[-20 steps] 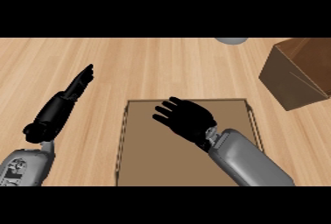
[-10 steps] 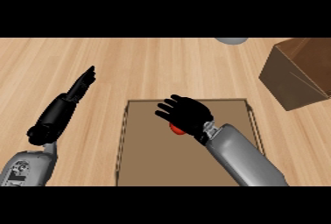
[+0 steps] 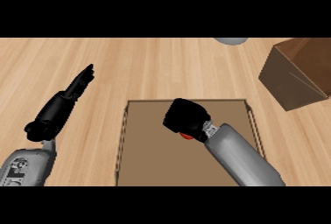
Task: Pick the tomato from the tray and place it in the cardboard box
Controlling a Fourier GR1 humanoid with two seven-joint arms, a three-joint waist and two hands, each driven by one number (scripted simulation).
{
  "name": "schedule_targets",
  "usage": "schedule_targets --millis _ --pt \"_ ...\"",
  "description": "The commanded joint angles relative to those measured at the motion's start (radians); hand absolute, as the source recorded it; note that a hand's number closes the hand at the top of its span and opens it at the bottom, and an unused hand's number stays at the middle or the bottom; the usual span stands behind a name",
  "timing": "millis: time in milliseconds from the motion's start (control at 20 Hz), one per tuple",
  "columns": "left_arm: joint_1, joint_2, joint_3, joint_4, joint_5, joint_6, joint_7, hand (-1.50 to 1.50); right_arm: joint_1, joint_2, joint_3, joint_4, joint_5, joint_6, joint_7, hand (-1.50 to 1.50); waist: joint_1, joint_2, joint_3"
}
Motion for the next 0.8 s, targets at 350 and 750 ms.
schedule_targets --millis 350,750 --pt "0.029 -0.016 0.002 -0.054 -0.010 -0.005 0.006 0.00 -0.056 0.093 -0.290 0.093 -0.051 -0.116 0.174 1.50 0.003 0.008 0.002" --pt "-0.008 -0.005 0.018 -0.010 -0.013 -0.015 -0.006 0.00 -0.277 0.107 -0.516 0.265 -0.035 -0.262 0.566 1.50 0.026 0.013 0.002"
